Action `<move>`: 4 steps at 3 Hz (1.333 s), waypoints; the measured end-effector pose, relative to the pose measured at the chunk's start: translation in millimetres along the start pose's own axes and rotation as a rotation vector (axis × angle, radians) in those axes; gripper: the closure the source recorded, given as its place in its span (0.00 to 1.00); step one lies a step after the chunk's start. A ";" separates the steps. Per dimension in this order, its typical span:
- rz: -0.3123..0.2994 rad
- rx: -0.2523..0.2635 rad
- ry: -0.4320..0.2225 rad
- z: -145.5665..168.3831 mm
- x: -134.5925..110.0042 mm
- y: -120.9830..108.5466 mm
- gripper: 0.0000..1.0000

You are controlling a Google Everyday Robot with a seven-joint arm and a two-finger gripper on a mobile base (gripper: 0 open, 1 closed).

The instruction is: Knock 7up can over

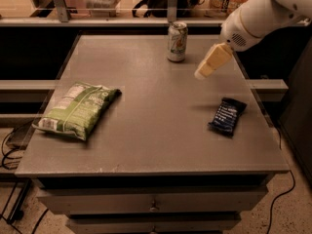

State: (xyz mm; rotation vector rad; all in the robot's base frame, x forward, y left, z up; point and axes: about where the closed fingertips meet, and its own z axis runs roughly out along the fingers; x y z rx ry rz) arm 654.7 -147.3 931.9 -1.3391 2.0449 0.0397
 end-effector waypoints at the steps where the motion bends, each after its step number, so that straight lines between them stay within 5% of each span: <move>1: 0.012 -0.025 -0.084 30.9 -27.4 -12.7 0.00; 2: 0.019 -0.032 -0.121 59.9 -48.7 -26.9 0.00; 4: 0.097 -0.019 -0.154 105.4 -52.2 -62.8 0.00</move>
Offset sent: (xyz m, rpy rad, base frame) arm 0.1034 0.0712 -0.0129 0.1556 -0.0419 0.0496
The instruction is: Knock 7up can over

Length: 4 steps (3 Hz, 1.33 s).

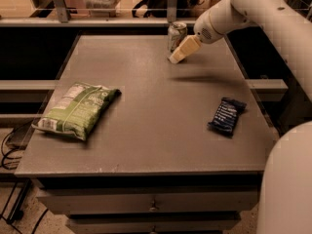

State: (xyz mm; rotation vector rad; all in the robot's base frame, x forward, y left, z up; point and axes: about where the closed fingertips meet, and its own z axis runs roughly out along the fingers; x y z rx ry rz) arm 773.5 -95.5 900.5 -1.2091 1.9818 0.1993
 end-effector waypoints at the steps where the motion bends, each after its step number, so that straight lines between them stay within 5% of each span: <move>1: 0.023 -0.005 -0.020 15.9 -1.3 -9.7 0.00; 3: -0.031 -0.084 -0.081 35.7 -31.7 3.6 0.38; 4: -0.082 -0.071 -0.077 28.2 -44.1 6.8 0.61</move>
Offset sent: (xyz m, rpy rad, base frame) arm 0.0340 0.0444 0.0010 0.0934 0.0000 0.1190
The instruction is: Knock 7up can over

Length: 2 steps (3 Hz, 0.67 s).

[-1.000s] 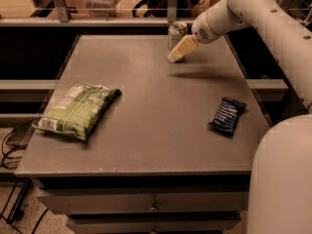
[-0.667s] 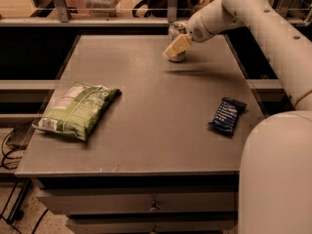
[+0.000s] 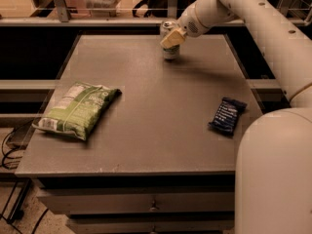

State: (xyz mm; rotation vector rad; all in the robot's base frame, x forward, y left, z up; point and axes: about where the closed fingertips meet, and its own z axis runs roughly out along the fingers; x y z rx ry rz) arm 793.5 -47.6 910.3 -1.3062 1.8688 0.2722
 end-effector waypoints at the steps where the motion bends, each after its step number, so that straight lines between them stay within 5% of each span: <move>1: -0.053 0.056 0.031 -22.5 -4.4 -4.8 0.85; 2: -0.170 0.146 0.123 -45.9 -9.3 -6.5 1.00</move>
Offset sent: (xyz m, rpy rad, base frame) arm -0.0397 -0.0513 0.0579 -0.4963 -0.2708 -0.0656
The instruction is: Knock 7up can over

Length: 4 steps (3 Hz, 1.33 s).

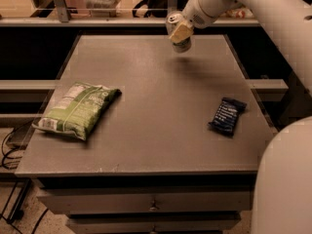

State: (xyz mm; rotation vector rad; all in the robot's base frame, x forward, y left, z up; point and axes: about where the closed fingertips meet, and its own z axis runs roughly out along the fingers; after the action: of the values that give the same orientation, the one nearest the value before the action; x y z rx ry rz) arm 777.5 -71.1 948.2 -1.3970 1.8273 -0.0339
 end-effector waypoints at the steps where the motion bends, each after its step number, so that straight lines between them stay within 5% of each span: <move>1: -0.158 0.091 0.131 -16.1 7.7 5.3 1.00; 2: -0.289 0.106 0.293 -16.8 28.0 28.1 0.81; 3: -0.417 0.064 0.476 -12.3 67.7 47.9 0.57; 4: -0.478 -0.010 0.555 -10.8 93.2 61.4 0.35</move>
Offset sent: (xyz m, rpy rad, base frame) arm -0.0524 -0.0629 -0.0538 -0.8502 -0.1211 -0.0274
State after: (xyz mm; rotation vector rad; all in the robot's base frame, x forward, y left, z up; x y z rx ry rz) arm 717.4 -128.0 872.6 -1.9386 1.8615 -0.7202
